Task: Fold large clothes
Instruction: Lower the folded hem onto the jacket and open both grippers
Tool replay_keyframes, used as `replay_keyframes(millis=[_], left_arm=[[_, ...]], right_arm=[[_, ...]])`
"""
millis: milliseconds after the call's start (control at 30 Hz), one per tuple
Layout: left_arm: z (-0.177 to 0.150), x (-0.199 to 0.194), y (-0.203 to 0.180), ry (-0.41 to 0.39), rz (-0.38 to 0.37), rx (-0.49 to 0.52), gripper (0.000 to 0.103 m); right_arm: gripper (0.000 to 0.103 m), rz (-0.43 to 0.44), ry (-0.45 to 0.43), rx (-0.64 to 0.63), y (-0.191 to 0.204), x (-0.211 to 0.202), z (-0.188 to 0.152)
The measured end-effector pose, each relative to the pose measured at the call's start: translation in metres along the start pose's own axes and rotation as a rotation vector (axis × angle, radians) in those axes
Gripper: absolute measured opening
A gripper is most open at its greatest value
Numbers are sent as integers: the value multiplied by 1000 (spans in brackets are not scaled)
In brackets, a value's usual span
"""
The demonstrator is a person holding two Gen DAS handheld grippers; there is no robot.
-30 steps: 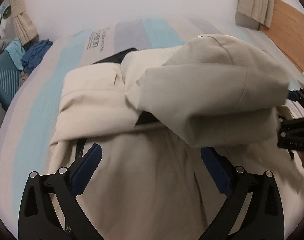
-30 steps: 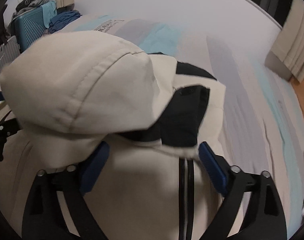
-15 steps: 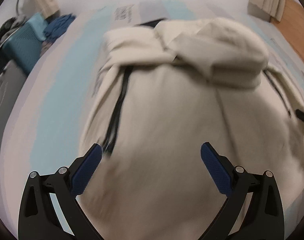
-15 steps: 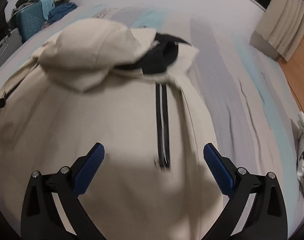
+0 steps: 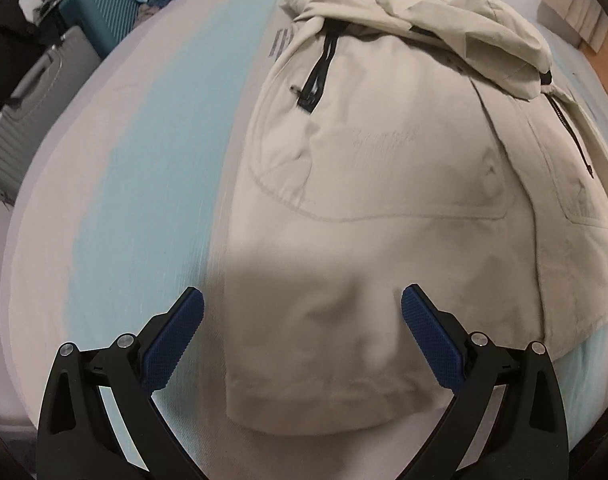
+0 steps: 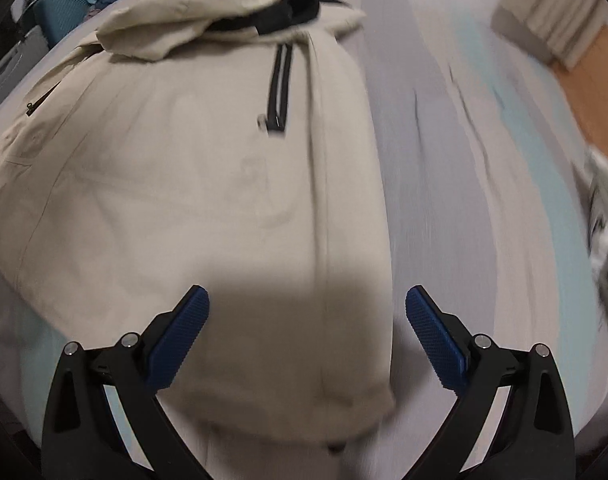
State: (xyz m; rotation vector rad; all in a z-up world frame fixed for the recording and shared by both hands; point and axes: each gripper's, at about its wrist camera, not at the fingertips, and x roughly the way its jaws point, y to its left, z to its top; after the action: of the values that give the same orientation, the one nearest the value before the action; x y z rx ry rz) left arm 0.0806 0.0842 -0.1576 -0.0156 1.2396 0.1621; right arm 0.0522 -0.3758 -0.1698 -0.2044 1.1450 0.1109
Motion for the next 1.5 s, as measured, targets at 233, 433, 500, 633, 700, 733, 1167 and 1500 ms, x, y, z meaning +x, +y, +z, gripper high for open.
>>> replay_keyframes(millis=[233,433,500,633,700,733,1167,1500], left_arm=[[-12,9,4,28,-48,-19,97],[-20,10,8,35,-72,-37,97],[-23,11,8,42,-78,-37,97],[-26,10,9,49,-94,-42,97],[-26,9,13,56,-102,-46,97],[-26,8,15,57,-99,-40,97],[-10,13,24,94,-180,21,96],[-5,24,14,113,-191,44,89]], right_arm=[[77,106,62,106,-17,5,-17],[64,140,83,177,-31,9,-12],[59,129,90,159,-30,10,-13],[59,68,106,116,-28,13,-15],[59,75,111,133,-30,14,-15],[59,76,112,129,-29,14,-14],[46,42,122,58,-13,19,-7],[61,22,117,111,-16,28,-4]])
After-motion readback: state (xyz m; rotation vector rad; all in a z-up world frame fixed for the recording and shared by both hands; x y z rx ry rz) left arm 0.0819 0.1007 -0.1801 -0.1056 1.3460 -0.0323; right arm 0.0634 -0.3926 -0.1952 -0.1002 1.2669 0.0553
